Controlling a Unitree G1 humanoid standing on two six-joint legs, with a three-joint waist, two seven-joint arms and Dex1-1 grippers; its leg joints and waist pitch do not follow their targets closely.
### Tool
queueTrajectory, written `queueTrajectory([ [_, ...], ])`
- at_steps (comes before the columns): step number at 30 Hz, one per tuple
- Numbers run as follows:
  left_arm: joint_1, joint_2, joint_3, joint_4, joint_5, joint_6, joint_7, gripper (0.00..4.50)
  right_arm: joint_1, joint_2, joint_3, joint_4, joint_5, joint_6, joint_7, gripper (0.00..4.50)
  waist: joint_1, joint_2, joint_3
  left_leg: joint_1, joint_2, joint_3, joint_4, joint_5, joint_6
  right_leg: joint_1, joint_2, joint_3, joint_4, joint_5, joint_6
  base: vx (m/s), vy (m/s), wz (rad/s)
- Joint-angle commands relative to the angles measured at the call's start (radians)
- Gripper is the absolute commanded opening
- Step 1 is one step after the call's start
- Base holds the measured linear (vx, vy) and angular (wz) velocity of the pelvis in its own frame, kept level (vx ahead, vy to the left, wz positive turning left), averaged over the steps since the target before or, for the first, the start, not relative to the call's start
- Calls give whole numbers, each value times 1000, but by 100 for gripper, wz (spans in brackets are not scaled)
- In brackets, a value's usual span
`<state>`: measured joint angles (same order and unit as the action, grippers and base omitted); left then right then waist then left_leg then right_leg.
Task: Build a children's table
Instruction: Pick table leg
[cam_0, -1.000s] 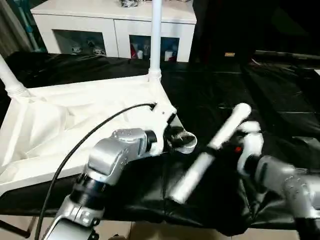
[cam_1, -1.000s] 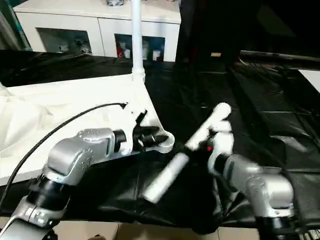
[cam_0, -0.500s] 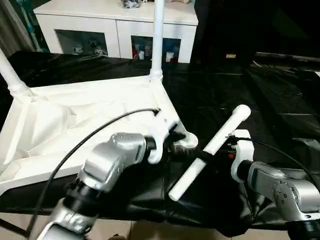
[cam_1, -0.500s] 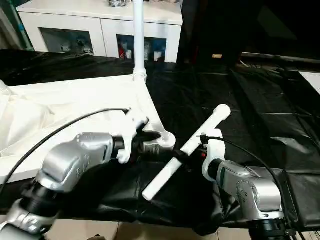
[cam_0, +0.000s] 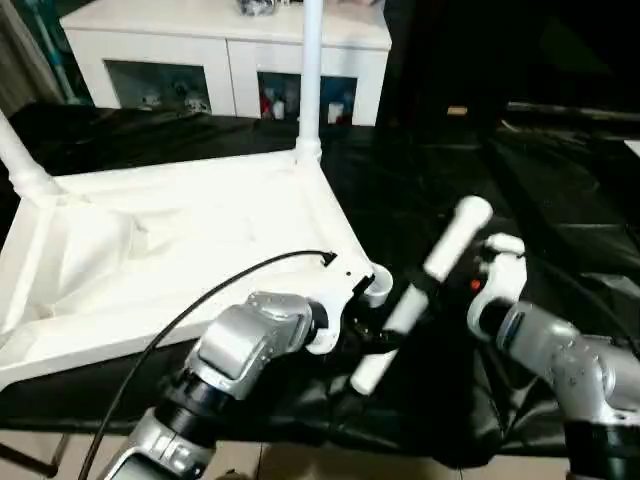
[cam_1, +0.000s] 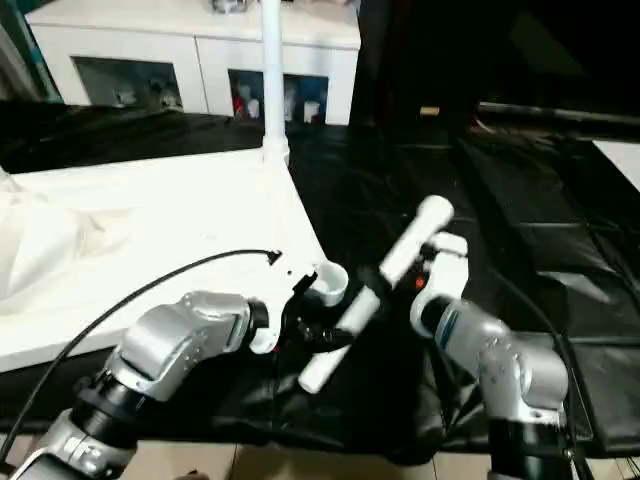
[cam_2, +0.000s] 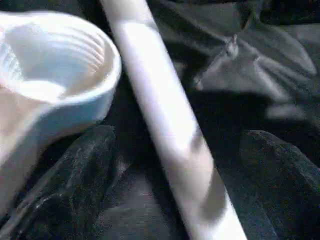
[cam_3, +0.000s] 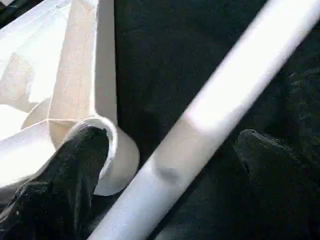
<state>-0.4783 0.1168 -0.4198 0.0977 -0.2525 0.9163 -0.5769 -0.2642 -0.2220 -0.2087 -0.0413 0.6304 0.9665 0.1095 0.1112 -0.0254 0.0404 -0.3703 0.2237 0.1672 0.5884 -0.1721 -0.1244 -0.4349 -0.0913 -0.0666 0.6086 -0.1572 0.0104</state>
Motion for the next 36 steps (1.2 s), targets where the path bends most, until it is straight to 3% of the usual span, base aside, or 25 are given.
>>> queueTrajectory([
  [1, -10, -13, -17, 11, 14, 6, 13, 443, -3, 5, -14, -40, 16, 26, -19, 450, 0, -13, -65, -7, -19, 15, -64, -186, -3, 65, -19, 23, -84, -320, -31, 0, 0, 0],
  [4, -16, -18, -49, 45, 40, -2, 17, 443, 1, -4, -14, -62, 7, 49, -26, 450, -1, -15, -62, -7, -20, 16, -64, -198, -4, 65, -20, 24, -89, -349, -20, 0, 0, 0],
  [8, -25, -4, -106, 98, 95, -52, 16, 443, 5, -31, -3, -88, -5, 76, -27, 450, 0, -15, -60, -5, -22, 15, -65, -223, -7, 61, -20, 21, -102, -430, 29, 0, 0, 0],
  [13, -27, 31, -134, 103, 129, -84, 2, 443, 29, -122, 62, -130, -51, 69, 39, 450, 3, -15, -60, -6, -22, 11, -65, -236, -11, 62, -22, 17, -108, -472, 57, 0, 0, 0],
  [16, -26, 58, -147, 103, 142, -99, -19, 416, 60, -238, 132, -162, -94, 27, 142, 450, 2, -14, -60, -8, -19, 11, -66, -244, -3, 64, -21, 16, -110, -462, 52, 0, 0, 0],
  [17, -26, 58, -147, 103, 142, -99, -19, 408, 60, -238, 132, -162, -94, 27, 142, 450, 1, -14, -60, -7, -19, 10, -66, -240, -2, 64, -21, 17, -109, -453, 47, 0, 0, 0],
  [19, -26, 83, -148, 99, 145, -119, -42, 405, 76, -329, 125, -161, -119, -21, 214, 450, -1, -14, -60, -7, -18, 12, -65, -238, 8, 64, -24, 18, -108, -438, 24, 0, 0, 0],
  [20, -27, 92, -149, 94, 147, -124, -47, 381, 76, -341, 118, -157, -120, -25, 223, 450, -3, -16, -60, -8, -19, 11, -65, -236, 12, 65, -23, 18, -107, -435, 18, 0, 0, 0],
  [26, -14, 153, -150, 42, 145, -135, -95, 333, 61, -414, 108, -110, -156, -78, 272, 450, -9, -13, -60, -5, -15, 13, -64, -224, 25, 65, -24, 20, -100, -399, -39, 0, 0, 0],
  [30, 13, 193, -116, -53, 105, -165, -158, 315, 61, -468, 111, -79, -177, -127, 331, 450, -9, -18, -61, -6, -11, 13, -64, -216, 31, 70, -27, 21, -92, -371, -70, 0, 0, 0],
  [31, 16, 196, -114, -60, 101, -171, -166, 288, 61, -471, 111, -76, -179, -131, 335, 450, -9, -15, -60, -2, -11, 15, -64, -216, 34, 66, -25, 23, -93, -369, -78, 0, 0, 0],
  [36, 23, 223, -117, -110, 95, -195, -195, 265, 68, -481, 122, -58, -208, -168, 355, 450, -7, -18, -58, -2, -11, 15, -64, -229, 35, 66, -26, 22, -94, -390, -78, 0, 0, 0],
])
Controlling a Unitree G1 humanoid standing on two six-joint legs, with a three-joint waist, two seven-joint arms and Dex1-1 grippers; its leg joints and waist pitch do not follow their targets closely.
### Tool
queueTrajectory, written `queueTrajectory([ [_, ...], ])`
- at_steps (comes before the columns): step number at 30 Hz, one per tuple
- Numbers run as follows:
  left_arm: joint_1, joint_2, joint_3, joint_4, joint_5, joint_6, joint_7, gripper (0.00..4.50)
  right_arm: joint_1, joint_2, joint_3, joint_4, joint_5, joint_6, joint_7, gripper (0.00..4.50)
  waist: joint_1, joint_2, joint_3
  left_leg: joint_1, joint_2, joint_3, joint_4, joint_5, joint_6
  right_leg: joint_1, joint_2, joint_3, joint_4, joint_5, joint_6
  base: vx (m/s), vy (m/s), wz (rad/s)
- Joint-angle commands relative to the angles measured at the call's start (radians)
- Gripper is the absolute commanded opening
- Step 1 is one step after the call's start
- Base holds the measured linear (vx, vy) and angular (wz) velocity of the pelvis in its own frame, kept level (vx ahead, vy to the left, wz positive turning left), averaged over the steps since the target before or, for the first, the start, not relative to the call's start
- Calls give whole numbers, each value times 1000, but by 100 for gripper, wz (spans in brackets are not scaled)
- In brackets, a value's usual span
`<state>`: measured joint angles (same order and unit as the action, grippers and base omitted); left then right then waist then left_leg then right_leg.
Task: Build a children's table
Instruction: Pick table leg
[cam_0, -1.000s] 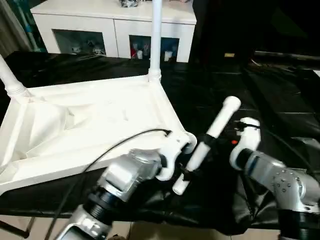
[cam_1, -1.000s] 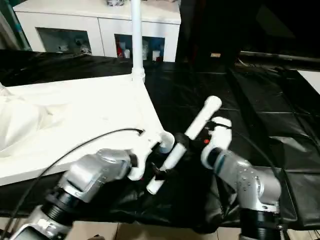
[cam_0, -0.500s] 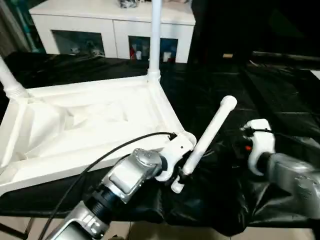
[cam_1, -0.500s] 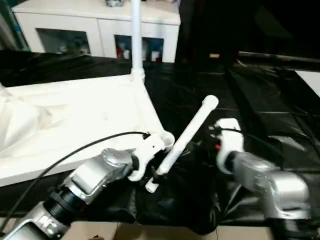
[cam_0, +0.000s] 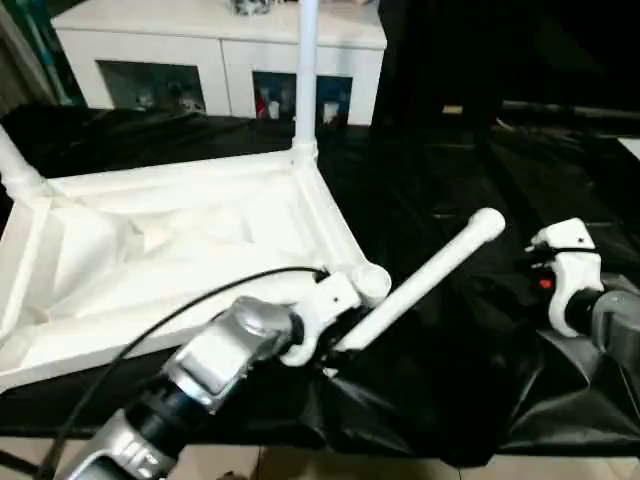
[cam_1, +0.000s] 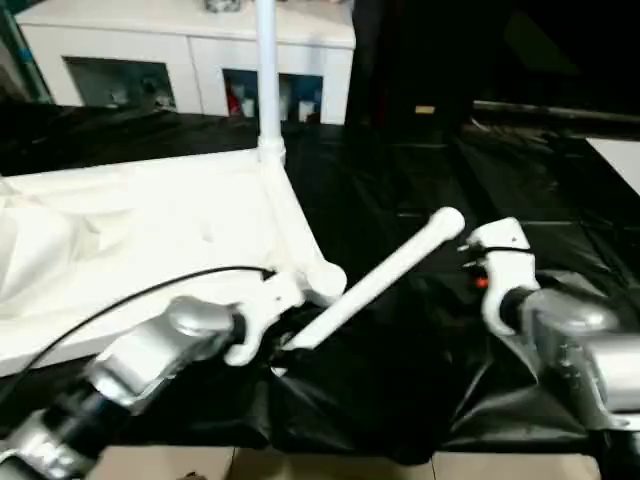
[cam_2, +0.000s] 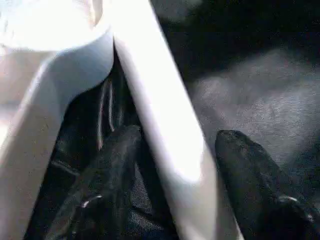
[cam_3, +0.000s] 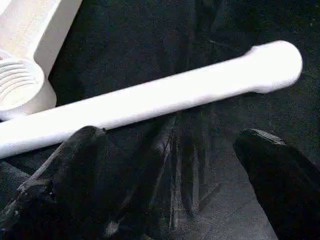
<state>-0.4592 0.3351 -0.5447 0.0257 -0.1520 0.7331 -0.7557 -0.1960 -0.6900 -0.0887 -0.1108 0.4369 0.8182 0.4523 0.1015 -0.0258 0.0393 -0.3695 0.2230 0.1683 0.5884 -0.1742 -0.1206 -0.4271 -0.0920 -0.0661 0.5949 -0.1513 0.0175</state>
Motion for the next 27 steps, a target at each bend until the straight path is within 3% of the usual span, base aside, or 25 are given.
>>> queueTrajectory([
  [1, 5, 6, 8, -46, -7, -11, -20, 252, 0, -13, 2, 15, -17, -26, 16, 450, 4, -15, -57, -2, -9, 13, -65, -227, 30, 58, -26, 22, -80, -394, -87, 0, 0, 0],
  [4, -10, 32, -6, -48, 43, -36, -8, 232, -14, -9, -14, 40, -12, -49, 34, 450, 5, -15, -57, -3, -10, 14, -64, -228, 32, 58, -24, 22, -80, -387, -84, 0, 0, 0],
  [6, -12, 34, -2, -47, 44, -28, -6, 198, -22, -12, -20, 53, -8, -56, 45, 450, 5, -13, -58, -2, -11, 13, -64, -227, 31, 59, -24, 21, -78, -388, -84, 0, 0, 0],
  [9, -13, 42, -14, -45, 48, -28, -17, 186, -29, -17, -22, 68, -16, -71, 58, 450, 5, -14, -59, -3, -11, 14, -63, -212, 31, 61, -23, 23, -75, -354, -97, 0, 0, 0],
  [13, -8, 65, -61, -31, 92, -44, -20, 141, -30, -23, -20, 78, -38, -86, 64, 450, 5, -13, -59, -1, -10, 14, -64, -215, 31, 61, -23, 23, -75, -352, -105, 0, 0, 0],
  [20, 33, 16, -46, -17, 68, 12, 5, 84, -12, -17, -11, 69, -49, -93, 77, 450, 1, -15, -53, 9, -11, 14, -64, -281, 28, 53, -25, 18, -92, -484, -73, 0, 0, 0],
  [27, 22, 9, -75, 29, 111, 7, 10, 38, -8, -13, 2, 69, -60, -100, 80, 450, -3, -15, -52, 5, -17, 10, -64, -308, 30, 51, -22, 11, -103, -546, -33, 0, 0, 0],
])
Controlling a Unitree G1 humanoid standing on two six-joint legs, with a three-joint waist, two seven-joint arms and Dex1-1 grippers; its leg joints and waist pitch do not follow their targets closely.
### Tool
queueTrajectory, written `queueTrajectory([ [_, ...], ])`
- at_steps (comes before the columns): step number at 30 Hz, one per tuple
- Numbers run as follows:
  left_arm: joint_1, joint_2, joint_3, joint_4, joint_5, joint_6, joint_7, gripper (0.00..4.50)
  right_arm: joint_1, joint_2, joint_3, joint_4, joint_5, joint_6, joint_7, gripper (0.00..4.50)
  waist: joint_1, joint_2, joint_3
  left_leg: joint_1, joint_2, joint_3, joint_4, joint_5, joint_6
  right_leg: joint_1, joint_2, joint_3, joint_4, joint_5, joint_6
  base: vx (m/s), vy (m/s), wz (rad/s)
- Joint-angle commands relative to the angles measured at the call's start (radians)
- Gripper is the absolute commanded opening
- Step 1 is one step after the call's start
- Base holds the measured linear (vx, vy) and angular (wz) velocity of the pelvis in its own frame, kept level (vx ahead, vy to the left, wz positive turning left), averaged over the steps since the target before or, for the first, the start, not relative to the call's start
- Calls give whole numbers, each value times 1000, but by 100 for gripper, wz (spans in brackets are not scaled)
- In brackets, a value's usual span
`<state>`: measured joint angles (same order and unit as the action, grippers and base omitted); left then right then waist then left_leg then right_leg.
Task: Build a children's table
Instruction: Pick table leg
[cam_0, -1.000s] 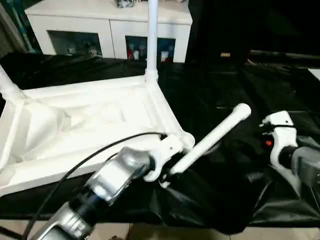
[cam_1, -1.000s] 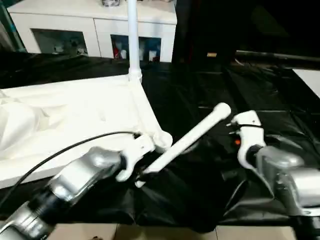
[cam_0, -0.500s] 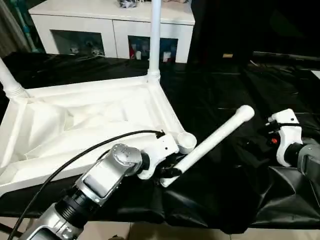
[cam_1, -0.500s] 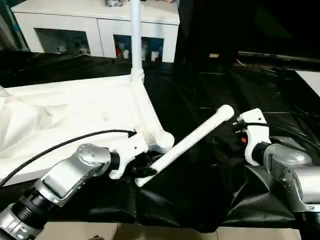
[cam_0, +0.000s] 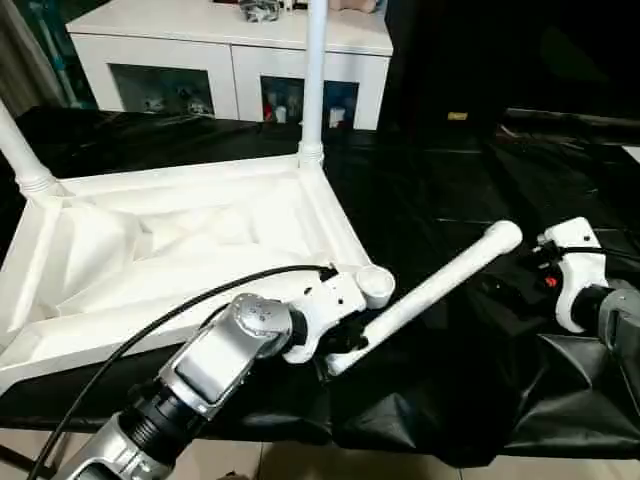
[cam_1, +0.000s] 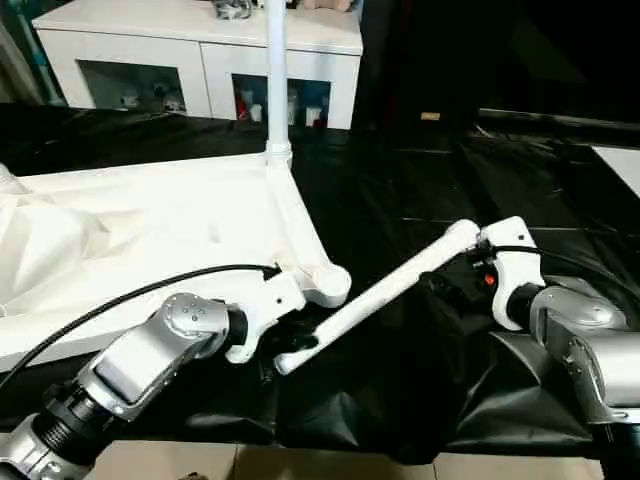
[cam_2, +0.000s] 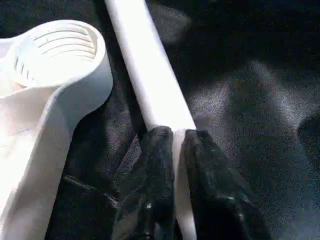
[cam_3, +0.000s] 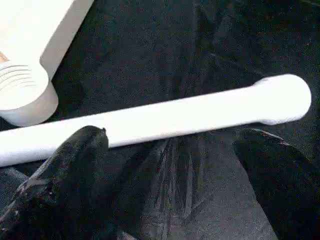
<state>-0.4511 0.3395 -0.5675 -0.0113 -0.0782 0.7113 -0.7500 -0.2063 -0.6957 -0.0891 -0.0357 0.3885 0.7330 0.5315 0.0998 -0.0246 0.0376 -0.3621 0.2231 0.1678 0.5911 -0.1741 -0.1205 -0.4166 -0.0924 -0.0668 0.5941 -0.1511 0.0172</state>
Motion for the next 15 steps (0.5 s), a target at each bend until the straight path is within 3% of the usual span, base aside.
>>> queueTrajectory([
  [1, 13, -2, -53, 76, 42, 29, 8, 38, 2, -6, 2, -4, -16, -17, 3, 450, -1, -14, -50, -2, -17, 10, -67, -309, 30, 40, -22, 11, -102, -549, -31, 0, 0, 0],
  [3, 11, -8, -60, 89, 42, 28, -4, 38, 3, -5, 3, -2, -23, -20, 4, 450, -2, -13, -50, 0, -18, 11, -66, -318, 30, 38, -21, 9, -107, -564, -25, 0, 0, 0],
  [4, 12, -11, -61, 89, 40, 32, -7, 68, 5, -4, 1, -3, -25, -21, 6, 450, -2, -10, -50, 0, -19, 10, -65, -322, 30, 38, -22, 8, -107, -570, -24, 0, 0, 0],
  [6, 16, -17, -59, 89, 30, 39, -12, 75, 9, -3, 0, -11, -26, -17, 4, 450, -4, -7, -50, 1, -18, 9, -66, -329, 30, 37, -21, 8, -110, -569, -26, 0, 0, 0],
  [12, 20, -32, -63, 105, 34, 41, -16, 118, 34, -4, -8, -49, -28, 2, 2, 450, -11, -15, -52, -4, -18, 8, -67, -329, 36, 40, -20, 6, -109, -564, -21, 0, 0, 0],
  [15, 24, -39, -57, 110, 40, 45, -3, 147, 36, -4, -5, -55, -29, 5, 3, 450, -14, -12, -51, -4, -18, 8, -67, -330, 38, 39, -21, 5, -111, -573, -21, 0, 0, 0],
])
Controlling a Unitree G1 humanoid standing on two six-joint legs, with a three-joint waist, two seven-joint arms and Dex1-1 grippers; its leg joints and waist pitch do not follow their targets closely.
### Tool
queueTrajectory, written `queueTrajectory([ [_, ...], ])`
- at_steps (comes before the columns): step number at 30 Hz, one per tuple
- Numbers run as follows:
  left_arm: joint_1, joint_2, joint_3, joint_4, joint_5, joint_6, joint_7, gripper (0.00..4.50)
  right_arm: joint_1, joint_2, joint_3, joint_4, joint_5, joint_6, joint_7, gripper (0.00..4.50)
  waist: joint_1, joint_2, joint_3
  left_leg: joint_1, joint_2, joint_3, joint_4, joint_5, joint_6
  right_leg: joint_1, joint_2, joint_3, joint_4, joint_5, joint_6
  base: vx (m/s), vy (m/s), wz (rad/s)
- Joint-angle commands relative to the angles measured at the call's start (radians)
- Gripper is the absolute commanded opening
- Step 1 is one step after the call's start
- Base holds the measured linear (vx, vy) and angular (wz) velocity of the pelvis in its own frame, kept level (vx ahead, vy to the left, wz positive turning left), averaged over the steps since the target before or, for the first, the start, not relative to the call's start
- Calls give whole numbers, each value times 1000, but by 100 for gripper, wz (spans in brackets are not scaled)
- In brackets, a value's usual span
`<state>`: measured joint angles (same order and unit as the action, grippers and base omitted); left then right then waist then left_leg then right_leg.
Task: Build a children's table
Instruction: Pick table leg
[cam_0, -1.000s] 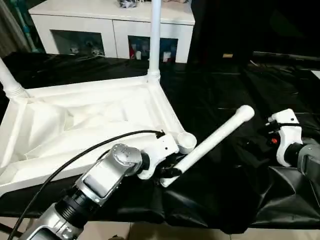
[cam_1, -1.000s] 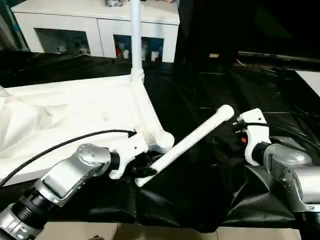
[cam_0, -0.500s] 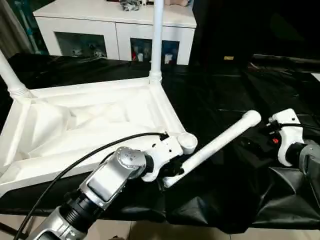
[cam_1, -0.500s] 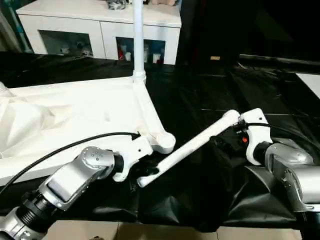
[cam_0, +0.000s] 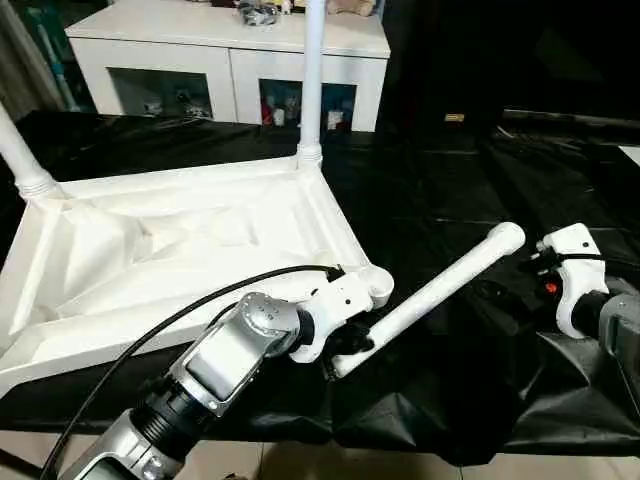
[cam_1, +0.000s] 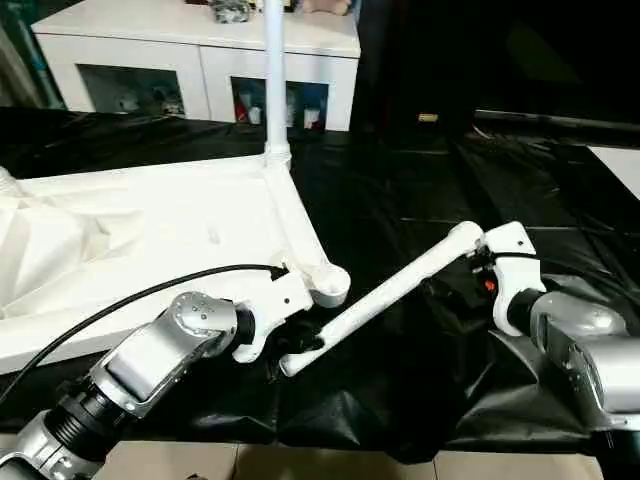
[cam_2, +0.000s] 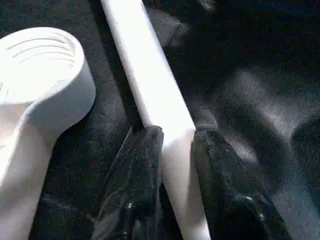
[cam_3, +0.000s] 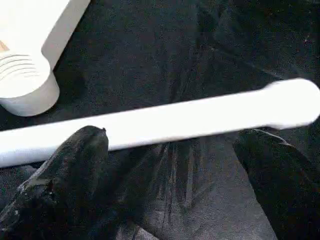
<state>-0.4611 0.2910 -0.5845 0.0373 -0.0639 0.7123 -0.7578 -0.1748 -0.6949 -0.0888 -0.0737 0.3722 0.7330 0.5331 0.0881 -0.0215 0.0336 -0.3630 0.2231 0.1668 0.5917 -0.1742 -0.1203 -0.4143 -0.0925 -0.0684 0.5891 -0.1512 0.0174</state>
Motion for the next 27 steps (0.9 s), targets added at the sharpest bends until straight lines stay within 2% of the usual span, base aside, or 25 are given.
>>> queueTrajectory([
  [1, 34, 10, -42, 65, 31, 44, 6, 156, 2, -5, -2, -20, -9, 4, 10, 450, -3, -17, -47, -3, -18, 9, -67, -333, 38, 35, -21, 7, -107, -578, -19, 0, 0, 0],
  [3, 36, 10, -43, 68, 33, 46, 5, 162, 1, -8, 1, -25, -1, 1, 26, 450, -3, -22, -47, -3, -19, 10, -66, -335, 41, 35, -21, 6, -107, -589, -14, 0, 0, 0],
  [5, 41, 8, -41, 66, 26, 54, 1, 179, 4, -18, 5, -32, 5, 1, 46, 450, -3, -21, -47, -3, -17, 9, -66, -333, 41, 34, -23, 6, -109, -592, -12, 0, 0, 0],
  [7, 46, 14, -51, 56, 26, 64, -6, 201, 31, -58, 23, -61, 26, 1, 123, 450, -2, -27, -46, -3, -16, 9, -67, -335, 44, 35, -22, 7, -109, -593, -7, 0, 0, 0],
  [10, 50, 18, -56, 56, 27, 67, -12, 213, 59, -96, 43, -98, 42, -5, 194, 450, -1, -24, -46, -4, -14, 8, -68, -338, 51, 35, -24, 8, -111, -600, -1, 0, 0, 0],
  [12, 50, 21, -56, 59, 29, 64, -15, 239, 81, -126, 61, -133, 55, -15, 253, 450, -3, -28, -46, -8, -13, 6, -71, -335, 51, 39, -24, 6, -110, -592, -4, 0, 0, 0],
  [13, 50, 22, -56, 59, 30, 63, -15, 239, 83, -129, 63, -136, 56, -17, 259, 450, -2, -27, -45, -5, -12, 6, -71, -340, 53, 36, -24, 7, -111, -590, -5, 0, 0, 0],
  [15, 47, 27, -50, 68, 36, 52, -14, 239, 109, -168, 91, -187, 67, -39, 340, 450, -1, -29, -45, -9, -13, 5, -70, -342, 59, 40, -25, 6, -111, -589, -4, 0, 0, 0],
  [16, 46, 29, -46, 72, 39, 47, -13, 239, 112, -174, 97, -200, 70, -39, 358, 450, -2, -30, -45, -4, -8, 6, -73, -343, 59, 36, -26, 9, -111, -580, -12, 0, 0, 0],
  [17, 46, 30, -46, 73, 40, 46, -13, 226, 111, -174, 98, -201, 70, -39, 359, 450, -3, -29, -44, -8, -8, 4, -74, -341, 59, 38, -27, 8, -110, -580, -14, 0, 0, 0],
  [23, 41, 29, -20, 71, 36, 51, 0, 167, 108, -178, 116, -201, 56, -59, 386, 450, -3, -31, -46, -2, -7, 3, -75, -368, 47, 33, -27, 8, -113, -587, -17, 0, 0, 0],
  [27, 34, 28, 1, 52, 15, 32, -14, 145, 109, -182, 109, -190, 50, -72, 395, 450, 0, -32, -47, -3, -8, 3, -75, -362, 50, 35, -29, 9, -112, -577, -21, 0, 0, 0],
])
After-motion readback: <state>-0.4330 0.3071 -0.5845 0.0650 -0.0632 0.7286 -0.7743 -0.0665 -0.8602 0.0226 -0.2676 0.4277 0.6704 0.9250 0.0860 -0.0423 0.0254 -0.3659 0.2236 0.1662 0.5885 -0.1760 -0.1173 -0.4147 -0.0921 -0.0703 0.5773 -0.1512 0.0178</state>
